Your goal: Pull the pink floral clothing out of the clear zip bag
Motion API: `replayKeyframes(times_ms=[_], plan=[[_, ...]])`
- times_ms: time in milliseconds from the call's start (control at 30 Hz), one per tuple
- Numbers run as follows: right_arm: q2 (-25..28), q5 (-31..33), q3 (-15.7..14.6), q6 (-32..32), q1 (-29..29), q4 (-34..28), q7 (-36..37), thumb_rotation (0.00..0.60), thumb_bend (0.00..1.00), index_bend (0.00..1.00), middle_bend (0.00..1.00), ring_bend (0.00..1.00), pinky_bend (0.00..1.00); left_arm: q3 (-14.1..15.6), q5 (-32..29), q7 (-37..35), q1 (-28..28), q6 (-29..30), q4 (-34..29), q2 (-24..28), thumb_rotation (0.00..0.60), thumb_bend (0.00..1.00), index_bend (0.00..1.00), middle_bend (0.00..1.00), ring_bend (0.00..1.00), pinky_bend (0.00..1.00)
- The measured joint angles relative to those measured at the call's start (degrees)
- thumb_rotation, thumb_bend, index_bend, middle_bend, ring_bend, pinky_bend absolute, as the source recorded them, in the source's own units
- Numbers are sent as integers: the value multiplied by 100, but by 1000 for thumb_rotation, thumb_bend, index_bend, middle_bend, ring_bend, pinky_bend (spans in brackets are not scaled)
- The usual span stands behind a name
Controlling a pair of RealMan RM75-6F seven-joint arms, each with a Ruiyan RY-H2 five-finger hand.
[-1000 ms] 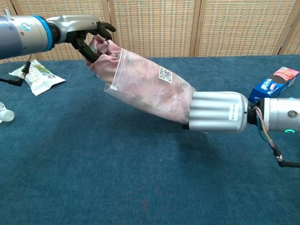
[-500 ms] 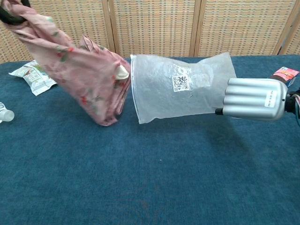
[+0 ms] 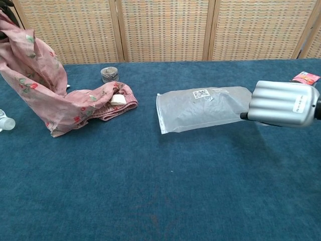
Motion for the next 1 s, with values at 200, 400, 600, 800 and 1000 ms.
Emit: replayKeyframes(times_ms=[200, 400, 600, 800, 1000], plan=[[122, 531, 270, -118, -219, -493, -351, 600, 0, 0, 0, 0, 0, -41, 7, 68, 68, 172, -299, 176, 600, 68, 0, 0, 0, 0], [676, 982, 509, -70, -528, -1767, -692, 600, 0, 0, 0, 0, 0, -31, 3, 261, 321, 563, -1092, 635, 600, 68, 0, 0, 0, 0], [1354, 1263, 661, 639, -1110, -2727, -343, 600, 0, 0, 0, 0, 0, 111, 492, 122, 975, 1404, -1815, 962, 600, 67, 0, 0, 0, 0], [1709, 1523, 765, 1541, -1833, -3491, 411, 600, 0, 0, 0, 0, 0, 460, 1226, 70, 1783, 2570, -2087, 896, 600, 67, 0, 0, 0, 0], [1736, 1700, 777, 2289, -2513, -4017, 1114, 600, 0, 0, 0, 0, 0, 944, 1850, 426, 2643, 3794, -2326, 544, 600, 66, 0, 0, 0, 0]])
